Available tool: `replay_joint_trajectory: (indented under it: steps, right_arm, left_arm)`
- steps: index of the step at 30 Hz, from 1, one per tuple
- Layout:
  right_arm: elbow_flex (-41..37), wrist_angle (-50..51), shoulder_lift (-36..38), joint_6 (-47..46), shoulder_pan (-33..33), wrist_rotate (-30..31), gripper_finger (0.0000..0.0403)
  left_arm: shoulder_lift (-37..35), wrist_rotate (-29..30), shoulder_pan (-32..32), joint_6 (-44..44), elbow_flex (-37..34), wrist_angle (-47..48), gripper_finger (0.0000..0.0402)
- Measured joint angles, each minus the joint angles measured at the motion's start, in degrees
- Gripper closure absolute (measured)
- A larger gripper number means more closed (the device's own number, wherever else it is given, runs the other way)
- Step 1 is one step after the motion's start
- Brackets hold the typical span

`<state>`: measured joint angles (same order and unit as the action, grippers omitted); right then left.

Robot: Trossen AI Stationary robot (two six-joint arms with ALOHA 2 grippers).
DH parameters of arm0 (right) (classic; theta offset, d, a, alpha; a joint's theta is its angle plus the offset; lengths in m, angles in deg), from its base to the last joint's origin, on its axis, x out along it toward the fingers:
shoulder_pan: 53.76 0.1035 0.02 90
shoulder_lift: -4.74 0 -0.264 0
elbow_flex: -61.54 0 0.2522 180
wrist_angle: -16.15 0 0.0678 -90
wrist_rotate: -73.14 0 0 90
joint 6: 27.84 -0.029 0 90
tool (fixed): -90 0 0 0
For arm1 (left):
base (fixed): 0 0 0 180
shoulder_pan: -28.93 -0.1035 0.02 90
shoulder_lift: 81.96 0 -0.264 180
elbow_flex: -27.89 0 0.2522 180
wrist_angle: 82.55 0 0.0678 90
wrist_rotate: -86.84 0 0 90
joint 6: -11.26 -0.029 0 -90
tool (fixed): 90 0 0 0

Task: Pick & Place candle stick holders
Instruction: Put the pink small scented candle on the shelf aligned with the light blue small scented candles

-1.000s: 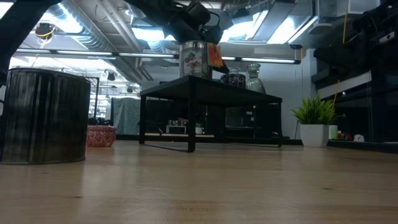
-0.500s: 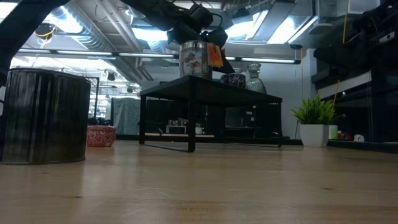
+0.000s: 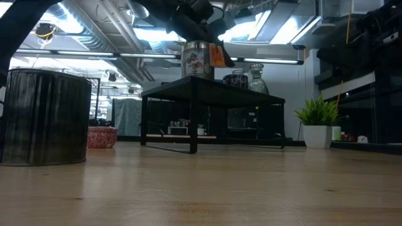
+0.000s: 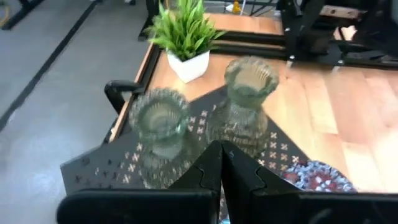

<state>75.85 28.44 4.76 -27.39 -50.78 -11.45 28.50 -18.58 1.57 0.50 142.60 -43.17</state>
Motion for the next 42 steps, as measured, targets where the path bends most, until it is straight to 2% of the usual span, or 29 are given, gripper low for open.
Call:
replay_joint_trajectory:
  steps: [6, 15, 23, 33, 42]
  right_arm:
    - [-0.01, 0.0, 0.0, 0.0, 0.0, -0.01, 0.0402]
    - [-0.01, 0.0, 0.0, 0.0, -0.01, 0.0, 0.0402]
    - [0.0, -0.02, 0.0, -0.01, -0.01, -0.01, 0.0402]
    - [0.0, -0.02, 0.0, 0.0, -0.01, 0.0, 0.0402]
    - [-0.02, -0.01, 0.0, -0.02, -0.01, 0.0, 0.0402]
  left_arm:
    - [-0.52, -0.95, 1.67, -0.09, 0.26, 0.65, 0.04]
    - [-2.7, -0.45, 0.29, 0.71, -1.22, 3.55, 0.04]
    - [-10.09, 2.29, -2.93, 2.48, -8.94, 3.03, 0.04]
    - [-23.2, 2.9, -5.3, 5.73, -24.06, 3.19, 0.04]
    - [-33.34, 2.82, -5.33, 5.28, -33.11, 8.28, 0.04]
